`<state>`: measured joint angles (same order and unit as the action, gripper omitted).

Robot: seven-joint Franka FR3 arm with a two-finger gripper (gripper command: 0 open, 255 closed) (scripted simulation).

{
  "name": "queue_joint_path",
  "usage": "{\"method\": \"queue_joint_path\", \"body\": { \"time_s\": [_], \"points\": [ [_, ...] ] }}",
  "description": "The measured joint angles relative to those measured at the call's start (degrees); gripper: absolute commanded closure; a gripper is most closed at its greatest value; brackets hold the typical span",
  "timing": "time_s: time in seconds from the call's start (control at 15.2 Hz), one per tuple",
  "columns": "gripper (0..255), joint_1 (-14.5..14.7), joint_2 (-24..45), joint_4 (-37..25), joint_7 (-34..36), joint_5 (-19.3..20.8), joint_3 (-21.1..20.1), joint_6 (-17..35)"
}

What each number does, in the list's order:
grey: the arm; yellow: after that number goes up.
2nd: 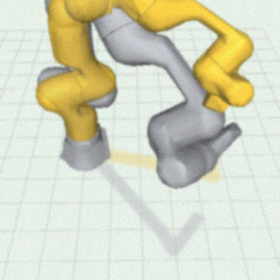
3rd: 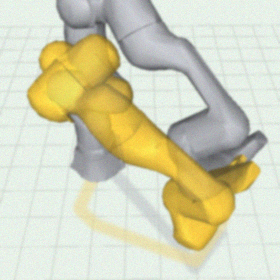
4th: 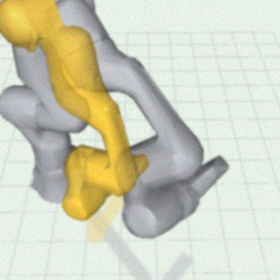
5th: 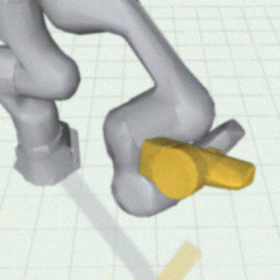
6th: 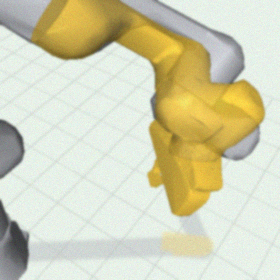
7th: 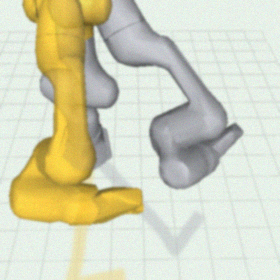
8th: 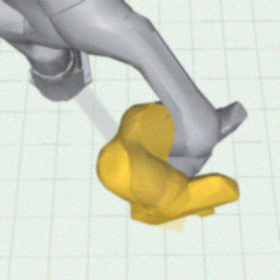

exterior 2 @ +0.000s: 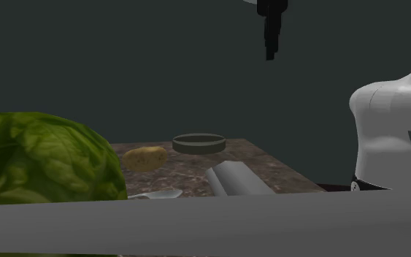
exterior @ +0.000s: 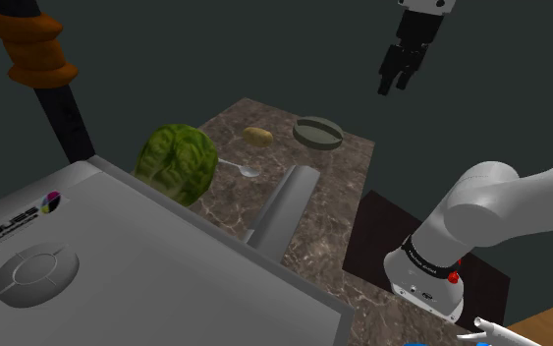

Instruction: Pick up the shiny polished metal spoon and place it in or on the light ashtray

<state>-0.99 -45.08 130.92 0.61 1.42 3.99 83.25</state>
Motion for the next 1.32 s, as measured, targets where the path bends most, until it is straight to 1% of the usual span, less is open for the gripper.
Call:
{"method": "queue_joint_path", "body": {
  "time_s": [0.13,0.26,0.46,0.73,0.92,1.32],
  "points": [
    [0,0.19,0.35,0.48,0.21,-0.29,-0.24,0.98],
    [0,0.81,1.19,1.95,0.91,-1.24,-1.08,3.94],
    [0,1.85,3.39,4.94,1.68,-2.63,-2.27,10.29],
    [0,3.39,7.49,7.02,2.74,-4.55,-4.08,18.28],
    [0,4.55,10.95,7.79,3.49,-5.83,-5.48,24.01],
    [0,6.97,20.39,7.29,5.45,-8.08,-8.86,35.94]
  ]
}}
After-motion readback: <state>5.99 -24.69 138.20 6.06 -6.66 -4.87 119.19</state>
